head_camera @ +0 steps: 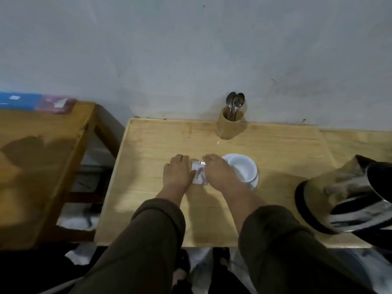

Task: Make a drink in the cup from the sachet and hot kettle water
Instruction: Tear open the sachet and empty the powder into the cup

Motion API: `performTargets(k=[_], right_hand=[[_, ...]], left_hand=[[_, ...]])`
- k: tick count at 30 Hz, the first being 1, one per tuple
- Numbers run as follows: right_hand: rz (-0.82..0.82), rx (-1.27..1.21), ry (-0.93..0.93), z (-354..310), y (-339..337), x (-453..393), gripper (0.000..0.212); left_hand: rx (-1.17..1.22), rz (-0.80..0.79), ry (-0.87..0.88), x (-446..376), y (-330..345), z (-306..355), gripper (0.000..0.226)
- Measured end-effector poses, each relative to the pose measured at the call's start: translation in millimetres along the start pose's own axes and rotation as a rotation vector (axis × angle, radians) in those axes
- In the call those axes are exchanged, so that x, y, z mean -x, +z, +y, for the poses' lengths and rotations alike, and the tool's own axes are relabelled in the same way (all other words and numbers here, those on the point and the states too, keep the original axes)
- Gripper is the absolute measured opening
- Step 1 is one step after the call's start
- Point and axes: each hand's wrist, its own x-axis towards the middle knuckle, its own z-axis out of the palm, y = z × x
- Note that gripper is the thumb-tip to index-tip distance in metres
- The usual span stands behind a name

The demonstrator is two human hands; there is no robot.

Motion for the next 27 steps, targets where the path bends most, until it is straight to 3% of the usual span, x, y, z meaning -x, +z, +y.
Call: performTargets(k=[7, 18, 22, 27], right_hand=[[-0.125, 0.078, 0.022, 6, 7, -35, 0.038], [-0.146, 0.131, 0.004, 5, 14, -58, 0.057], [-0.070, 0.058, 0.014, 6, 11, -59, 0.031], [-0.113, -0.066, 0.001, 3, -15, -55, 0.024]], left_hand=[[0.124, -0.070, -0.153, -13, 25, 3, 0.049], [0.267, -0.012, -0.252, -12, 38, 3, 0.037], [0.271, -0.014, -0.259, -13, 38, 4, 0.035], [0.435, 0.000, -0.273, -21, 21, 10, 0.034]])
